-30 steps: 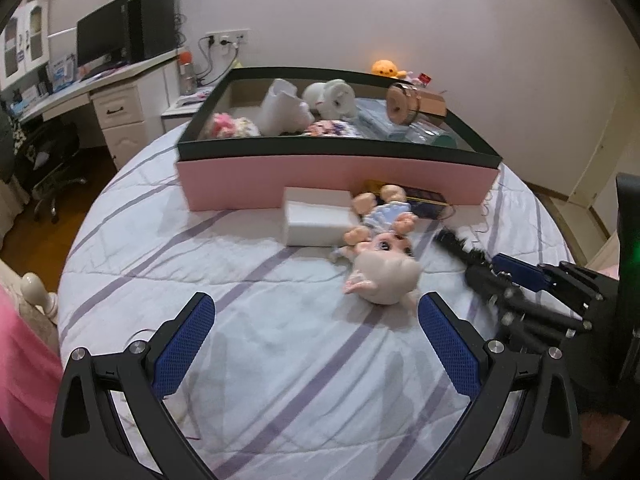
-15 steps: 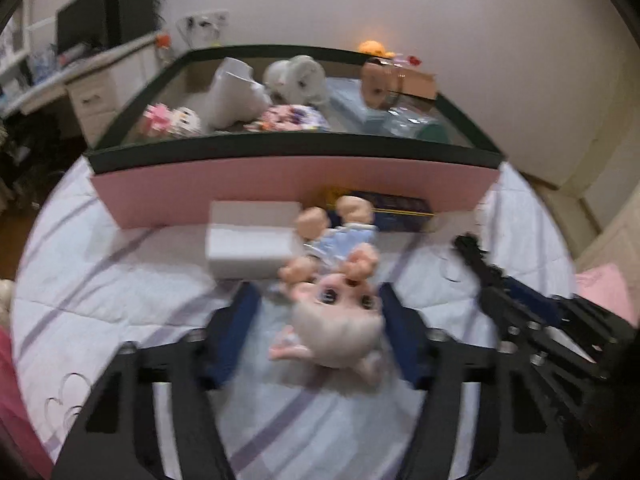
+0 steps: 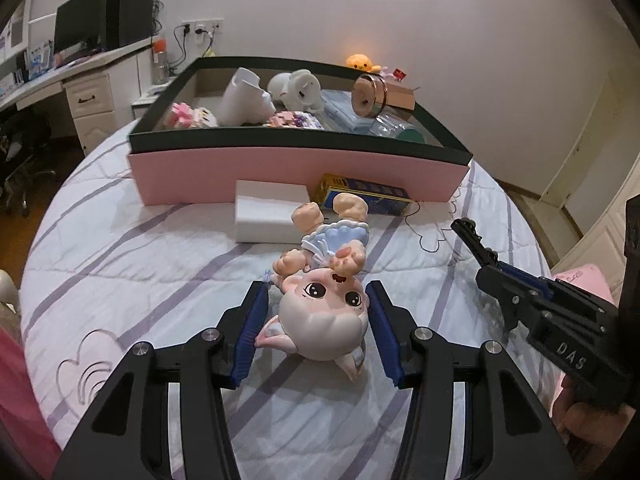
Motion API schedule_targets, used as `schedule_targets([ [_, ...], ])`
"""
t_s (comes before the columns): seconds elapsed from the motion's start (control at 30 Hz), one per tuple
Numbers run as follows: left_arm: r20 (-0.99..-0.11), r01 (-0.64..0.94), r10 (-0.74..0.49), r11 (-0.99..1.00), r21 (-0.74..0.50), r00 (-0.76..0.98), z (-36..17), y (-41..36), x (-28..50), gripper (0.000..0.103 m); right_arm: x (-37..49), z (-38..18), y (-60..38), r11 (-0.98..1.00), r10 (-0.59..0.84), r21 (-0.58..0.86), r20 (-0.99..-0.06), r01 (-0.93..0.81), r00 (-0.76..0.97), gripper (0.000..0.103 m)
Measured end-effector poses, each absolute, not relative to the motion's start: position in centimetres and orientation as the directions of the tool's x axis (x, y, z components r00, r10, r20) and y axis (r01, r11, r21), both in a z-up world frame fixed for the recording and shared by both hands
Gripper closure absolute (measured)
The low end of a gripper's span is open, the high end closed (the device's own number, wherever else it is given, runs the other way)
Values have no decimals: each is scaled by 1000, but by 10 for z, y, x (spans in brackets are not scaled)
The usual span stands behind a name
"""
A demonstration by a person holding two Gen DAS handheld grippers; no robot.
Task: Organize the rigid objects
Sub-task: 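Carry the hair clip and doll into the pink box and open both tools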
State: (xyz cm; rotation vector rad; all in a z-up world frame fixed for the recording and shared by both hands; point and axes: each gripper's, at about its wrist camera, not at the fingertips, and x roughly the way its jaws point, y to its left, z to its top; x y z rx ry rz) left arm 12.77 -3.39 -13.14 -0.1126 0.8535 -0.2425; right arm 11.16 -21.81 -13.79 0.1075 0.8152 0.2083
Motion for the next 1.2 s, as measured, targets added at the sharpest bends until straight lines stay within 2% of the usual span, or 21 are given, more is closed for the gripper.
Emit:
schedule_targets([
  [0.47, -639, 161, -231, 973, -168, 733, -76, -8, 124, 52, 112, -85, -190, 963, 264, 134, -638, -233, 724, 84],
  [0.63, -588, 151, -207, 978, -143, 782, -43, 2, 159, 52, 144, -44, -177, 959, 273, 100, -589, -267, 761, 84],
  [0.77, -581, 144, -197, 980, -137, 789, -29, 7, 199, 52, 187, -22, -164, 948, 307, 117, -575, -294, 759, 84],
  [0.97, -619, 117, -186, 982, -151, 763, -37, 12, 259, 52, 259, -27, -146, 949, 307, 149, -629, -278, 714, 84],
  [1.2, -666, 109, -190, 981, -161, 722, -64, 8, 287, 52, 296, -58, -136, 952, 299, 172, -694, -252, 655, 83],
])
